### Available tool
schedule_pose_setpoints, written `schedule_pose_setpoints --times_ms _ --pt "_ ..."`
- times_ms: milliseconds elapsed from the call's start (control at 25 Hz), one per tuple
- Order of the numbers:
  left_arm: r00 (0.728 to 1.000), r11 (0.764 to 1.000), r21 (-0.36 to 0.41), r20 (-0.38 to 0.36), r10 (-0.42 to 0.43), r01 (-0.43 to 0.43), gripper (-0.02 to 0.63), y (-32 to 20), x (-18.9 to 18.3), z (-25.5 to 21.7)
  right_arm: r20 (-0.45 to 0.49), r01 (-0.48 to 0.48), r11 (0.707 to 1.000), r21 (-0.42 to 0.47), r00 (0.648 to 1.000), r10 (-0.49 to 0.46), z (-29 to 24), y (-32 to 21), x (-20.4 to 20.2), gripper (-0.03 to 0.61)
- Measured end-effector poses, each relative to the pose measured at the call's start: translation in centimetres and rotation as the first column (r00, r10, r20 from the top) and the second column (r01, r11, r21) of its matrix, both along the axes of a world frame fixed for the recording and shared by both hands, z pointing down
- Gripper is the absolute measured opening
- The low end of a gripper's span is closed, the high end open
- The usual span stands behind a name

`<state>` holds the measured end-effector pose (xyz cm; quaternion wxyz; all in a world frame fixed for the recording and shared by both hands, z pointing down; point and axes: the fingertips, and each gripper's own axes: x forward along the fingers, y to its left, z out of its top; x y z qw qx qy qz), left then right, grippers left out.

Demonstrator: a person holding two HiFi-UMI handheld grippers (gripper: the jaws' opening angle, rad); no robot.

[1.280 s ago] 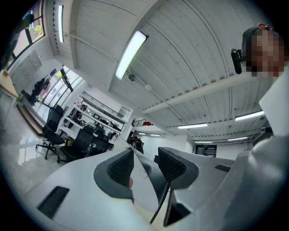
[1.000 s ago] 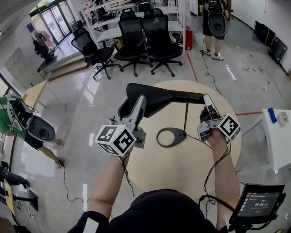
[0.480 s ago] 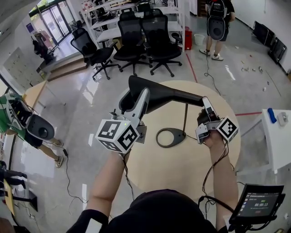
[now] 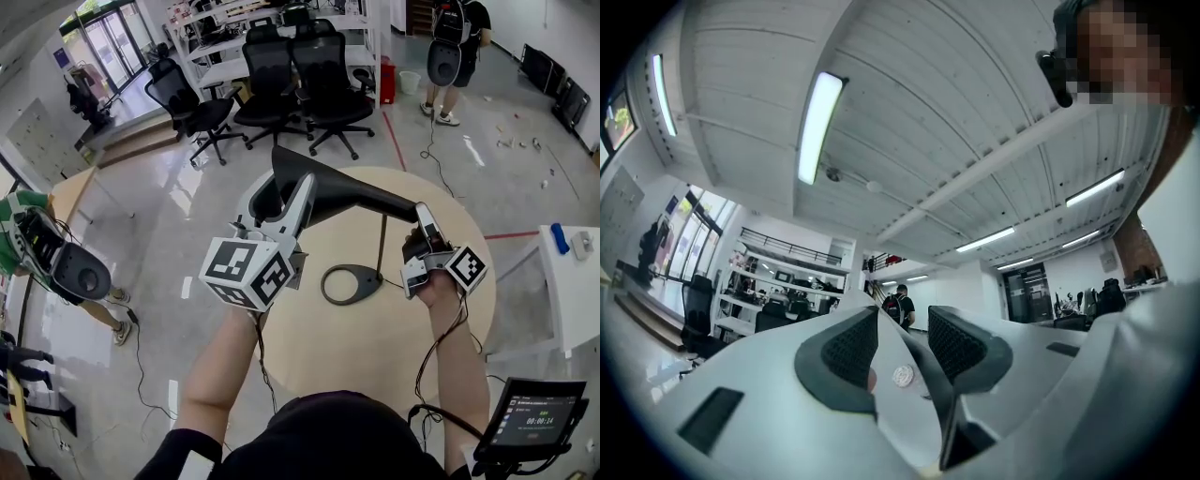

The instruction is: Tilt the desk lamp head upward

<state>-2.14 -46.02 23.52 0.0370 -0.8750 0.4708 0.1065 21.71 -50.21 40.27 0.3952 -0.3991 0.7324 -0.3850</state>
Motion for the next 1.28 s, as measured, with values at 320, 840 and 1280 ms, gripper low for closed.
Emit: schedule_pose_setpoints --times_ms 320,840,1280 --pt "0.999 0.999 0.025 0.031 0.022 -0.023 0.178 -0.1 1.2 -1.2 0.056 -0.004 1.0 -0.023 0.998 0.005 1.4 0.0 0.2 0.11" --pt "0.997 0.998 0.052 0.07 0.039 -0.043 0.178 -0.2 2.4 -2.5 0.132 0.011 0.999 -0.032 0.991 -0.007 2.0 0.2 -0.5 0.11" --pt "0.996 0.998 0.056 0.081 0.038 -0.043 0.178 -0.5 2.5 -3.2 0.158 0.012 1.0 -0.027 0.987 -0.008 1.9 0.3 -0.8 0.11"
